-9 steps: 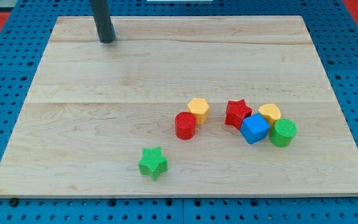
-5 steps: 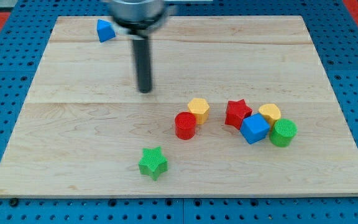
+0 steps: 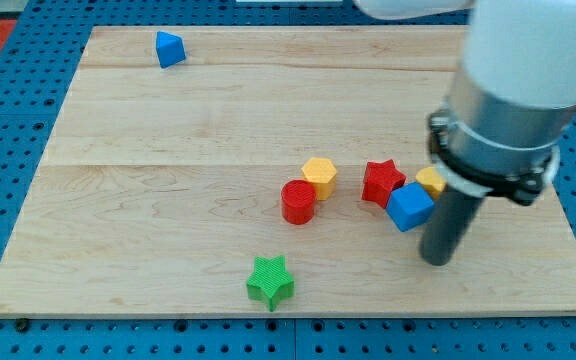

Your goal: Push the green circle at the right of the yellow heart

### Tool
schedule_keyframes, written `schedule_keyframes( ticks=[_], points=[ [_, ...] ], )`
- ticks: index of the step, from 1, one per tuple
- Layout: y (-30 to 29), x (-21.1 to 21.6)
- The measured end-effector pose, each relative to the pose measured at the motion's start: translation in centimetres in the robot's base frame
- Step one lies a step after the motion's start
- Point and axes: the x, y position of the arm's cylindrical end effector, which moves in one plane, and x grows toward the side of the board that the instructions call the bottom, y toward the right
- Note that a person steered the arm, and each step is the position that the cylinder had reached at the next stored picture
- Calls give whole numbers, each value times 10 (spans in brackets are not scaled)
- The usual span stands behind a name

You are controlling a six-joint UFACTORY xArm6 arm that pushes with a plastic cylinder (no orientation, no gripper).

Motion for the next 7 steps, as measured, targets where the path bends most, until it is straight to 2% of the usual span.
schedule_keyframes(
  ticks=[2, 3, 4, 5, 7],
  points=[
    [16, -56],
    [18, -60],
    [30, -44],
    [66, -55],
    [33, -125]
  ],
)
